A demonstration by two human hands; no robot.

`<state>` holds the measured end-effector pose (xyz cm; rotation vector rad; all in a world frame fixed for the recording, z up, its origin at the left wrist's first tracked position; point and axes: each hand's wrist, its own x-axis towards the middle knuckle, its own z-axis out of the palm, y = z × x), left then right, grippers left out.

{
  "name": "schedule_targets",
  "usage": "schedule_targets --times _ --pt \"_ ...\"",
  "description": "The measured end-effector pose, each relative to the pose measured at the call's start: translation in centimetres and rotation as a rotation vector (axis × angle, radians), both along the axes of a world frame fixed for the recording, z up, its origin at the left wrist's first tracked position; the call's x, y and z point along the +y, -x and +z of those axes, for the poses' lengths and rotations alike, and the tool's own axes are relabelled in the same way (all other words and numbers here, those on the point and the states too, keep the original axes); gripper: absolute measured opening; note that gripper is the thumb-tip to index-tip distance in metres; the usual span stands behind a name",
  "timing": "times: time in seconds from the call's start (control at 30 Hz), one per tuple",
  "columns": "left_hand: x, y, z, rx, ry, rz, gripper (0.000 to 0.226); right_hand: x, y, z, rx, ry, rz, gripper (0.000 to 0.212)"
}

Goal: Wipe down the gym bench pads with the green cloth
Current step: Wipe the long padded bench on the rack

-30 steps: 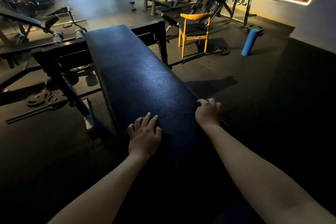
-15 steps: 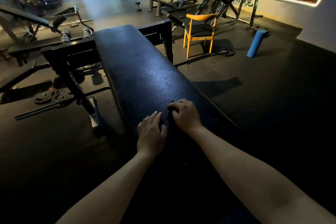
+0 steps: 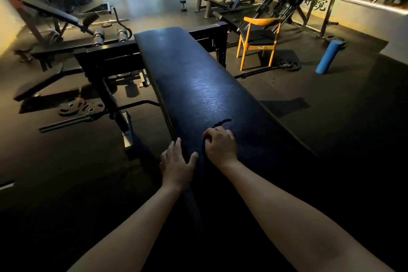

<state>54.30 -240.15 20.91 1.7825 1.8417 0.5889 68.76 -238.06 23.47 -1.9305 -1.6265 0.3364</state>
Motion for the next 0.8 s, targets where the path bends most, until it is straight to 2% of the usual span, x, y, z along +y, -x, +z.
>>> schedule_targets --times 0.23,0.33,0.4,0.47,0.53,0.7,0.8 --pt "0.5 0.6 -0.9 -0.174 0.020 -0.059 0.081 0.3 2.6 0.2 0.049 -0.065 0.205 0.018" --pt "0.5 1.0 -0.8 -0.252 0.003 -0.077 0.077 2.3 0.8 0.1 0.018 -0.182 -0.017 0.021" --pt "0.5 1.5 -0.8 -0.300 0.022 -0.076 0.080 3.6 0.3 0.2 -0.020 -0.111 -0.151 0.024" --pt "0.6 2.4 -1.0 -0.353 0.056 -0.082 0.084 4.6 1.2 0.1 -0.035 0.022 -0.187 0.027" --pt "0.8 3.1 -1.1 -0.395 0.096 -0.121 0.088 4.7 2.8 0.1 -0.052 0.043 -0.134 0.025" --pt "1.7 4.8 -1.5 -0.485 0.121 -0.202 0.096 2.6 7.3 0.0 -0.011 -0.060 0.126 0.016" --pt "1.8 5.1 -2.0 -0.464 0.019 -0.263 0.078 2.1 7.9 0.1 0.044 -0.058 0.189 0.014"
